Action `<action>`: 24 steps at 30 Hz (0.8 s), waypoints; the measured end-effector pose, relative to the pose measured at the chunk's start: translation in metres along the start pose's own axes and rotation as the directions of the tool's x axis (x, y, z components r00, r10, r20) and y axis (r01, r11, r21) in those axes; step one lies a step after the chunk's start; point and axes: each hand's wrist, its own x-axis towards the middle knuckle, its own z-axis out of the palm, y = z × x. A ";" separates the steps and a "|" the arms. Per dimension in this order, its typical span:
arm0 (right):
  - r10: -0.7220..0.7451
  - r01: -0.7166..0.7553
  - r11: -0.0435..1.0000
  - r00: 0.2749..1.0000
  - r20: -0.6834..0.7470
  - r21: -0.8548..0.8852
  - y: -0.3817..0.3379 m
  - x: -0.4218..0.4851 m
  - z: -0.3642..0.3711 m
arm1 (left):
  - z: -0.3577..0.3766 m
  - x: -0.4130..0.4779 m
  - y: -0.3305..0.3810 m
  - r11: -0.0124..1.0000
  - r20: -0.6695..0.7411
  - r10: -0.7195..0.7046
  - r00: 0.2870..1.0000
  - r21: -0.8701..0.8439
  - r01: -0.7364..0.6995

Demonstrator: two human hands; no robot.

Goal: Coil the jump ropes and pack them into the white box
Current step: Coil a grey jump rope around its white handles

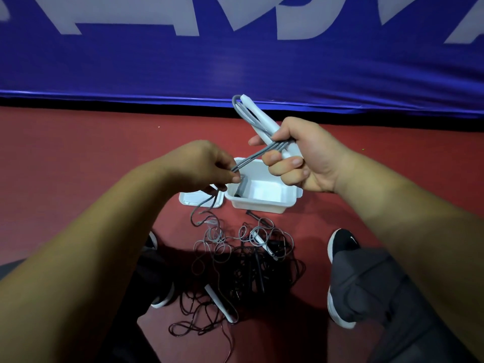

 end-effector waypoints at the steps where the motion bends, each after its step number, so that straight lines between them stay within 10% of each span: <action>1: 0.001 -0.001 1.000 1.000 0.002 0.001 0.000 -0.001 0.000 | 0.002 0.001 -0.001 1.000 0.004 -0.010 1.000 -0.001 0.010; 24: 0.051 -0.025 0.986 0.985 0.163 -0.162 -0.001 -0.012 0.002 | 0.004 0.015 -0.012 0.999 -0.252 0.032 0.967 0.045 -0.022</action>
